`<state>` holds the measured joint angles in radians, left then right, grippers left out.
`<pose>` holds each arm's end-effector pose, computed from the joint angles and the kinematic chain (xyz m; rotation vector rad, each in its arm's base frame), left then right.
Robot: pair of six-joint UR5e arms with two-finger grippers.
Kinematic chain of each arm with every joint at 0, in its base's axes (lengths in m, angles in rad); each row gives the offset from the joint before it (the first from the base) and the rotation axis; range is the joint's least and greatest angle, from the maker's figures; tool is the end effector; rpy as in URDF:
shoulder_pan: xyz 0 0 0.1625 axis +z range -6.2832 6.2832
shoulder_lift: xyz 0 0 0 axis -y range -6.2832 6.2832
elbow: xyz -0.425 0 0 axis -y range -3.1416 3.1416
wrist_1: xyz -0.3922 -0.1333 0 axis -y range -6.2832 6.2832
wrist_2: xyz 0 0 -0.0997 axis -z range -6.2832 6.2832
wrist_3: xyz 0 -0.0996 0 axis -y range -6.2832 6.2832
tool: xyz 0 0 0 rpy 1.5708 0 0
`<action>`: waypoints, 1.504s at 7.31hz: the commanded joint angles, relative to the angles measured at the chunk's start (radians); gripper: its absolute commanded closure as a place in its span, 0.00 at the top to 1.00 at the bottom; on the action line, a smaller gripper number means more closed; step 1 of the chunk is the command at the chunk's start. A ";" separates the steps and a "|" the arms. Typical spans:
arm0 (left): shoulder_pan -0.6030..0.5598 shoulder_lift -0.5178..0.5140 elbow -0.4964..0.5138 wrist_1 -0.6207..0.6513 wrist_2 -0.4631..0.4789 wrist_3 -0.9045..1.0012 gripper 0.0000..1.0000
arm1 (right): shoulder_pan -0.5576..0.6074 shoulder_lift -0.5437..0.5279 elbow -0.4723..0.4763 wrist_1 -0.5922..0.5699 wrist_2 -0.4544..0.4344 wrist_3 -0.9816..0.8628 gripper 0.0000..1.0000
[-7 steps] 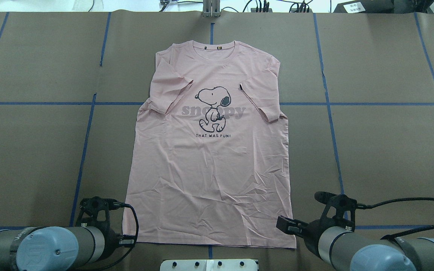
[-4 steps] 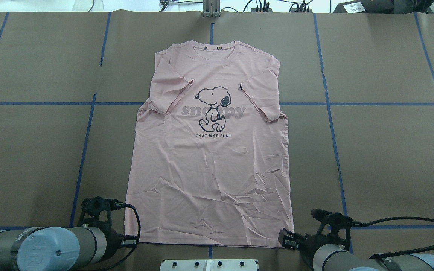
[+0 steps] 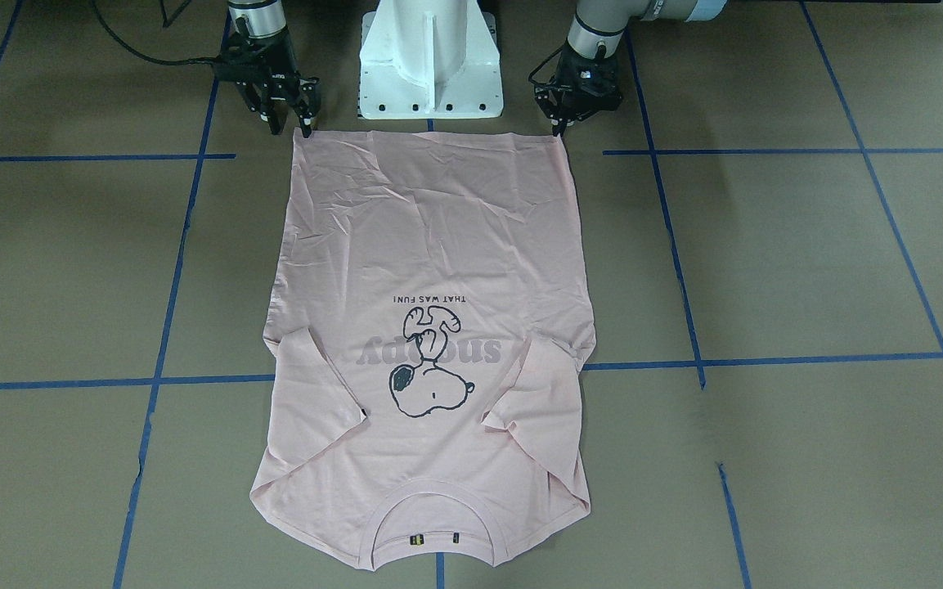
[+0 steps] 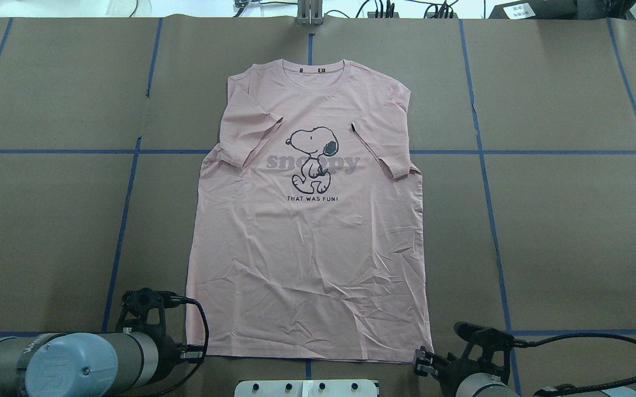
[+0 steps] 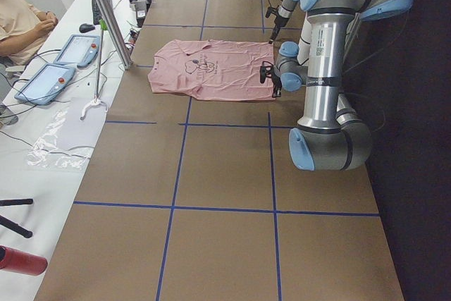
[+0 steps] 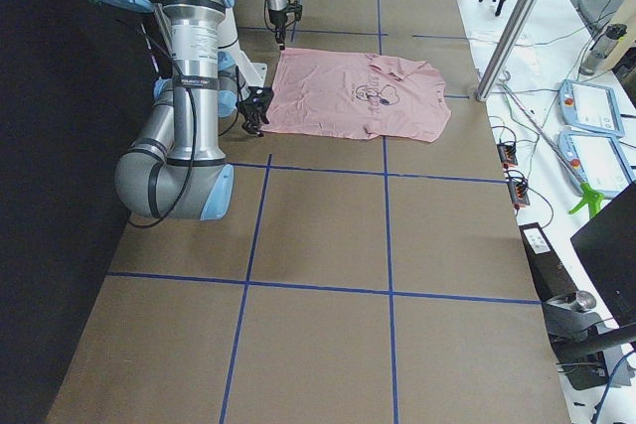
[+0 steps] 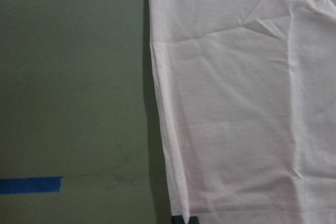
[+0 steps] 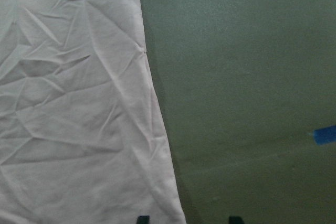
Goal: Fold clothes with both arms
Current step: 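Lower both grippers to the shirt's hem corners nearest the robot and grasp, then lift the hem with both grippers and fold it toward the collar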
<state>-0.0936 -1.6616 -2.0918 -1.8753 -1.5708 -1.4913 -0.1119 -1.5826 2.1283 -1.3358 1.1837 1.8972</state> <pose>0.4847 -0.1794 0.3420 0.0792 0.9129 -0.0131 -0.4821 -0.1178 0.3793 0.1917 -0.8359 0.3523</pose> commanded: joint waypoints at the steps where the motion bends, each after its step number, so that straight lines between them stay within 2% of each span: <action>1: 0.000 -0.004 -0.001 -0.001 0.000 -0.001 0.00 | -0.002 0.015 -0.002 0.000 -0.003 0.000 0.42; 3: 0.000 -0.004 -0.001 -0.001 0.000 -0.001 0.00 | -0.005 0.016 -0.002 0.000 -0.003 0.026 0.13; 4: 0.000 -0.004 -0.001 -0.001 0.000 -0.001 0.00 | -0.006 0.016 -0.002 0.000 -0.003 0.026 0.06; 5: 0.000 -0.004 -0.001 -0.001 0.000 -0.001 0.00 | -0.006 0.016 -0.002 0.000 -0.003 0.026 0.00; 7: 0.000 -0.004 -0.002 0.001 -0.002 -0.001 0.00 | 0.000 0.016 0.008 0.000 -0.003 0.026 0.00; 8: -0.003 -0.003 -0.054 0.008 -0.005 0.000 0.00 | 0.015 0.000 0.048 -0.005 0.004 0.013 0.00; 9: -0.017 0.008 -0.150 0.043 -0.058 0.008 0.00 | 0.024 -0.016 0.144 -0.093 0.014 -0.001 0.00; 11: -0.043 -0.042 -0.358 0.323 -0.161 0.029 0.00 | 0.056 -0.005 0.434 -0.381 0.124 -0.053 0.00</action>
<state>-0.1182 -1.6727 -2.3212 -1.7175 -1.6772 -1.4759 -0.0777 -1.5916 2.3946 -1.5485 1.2419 1.8653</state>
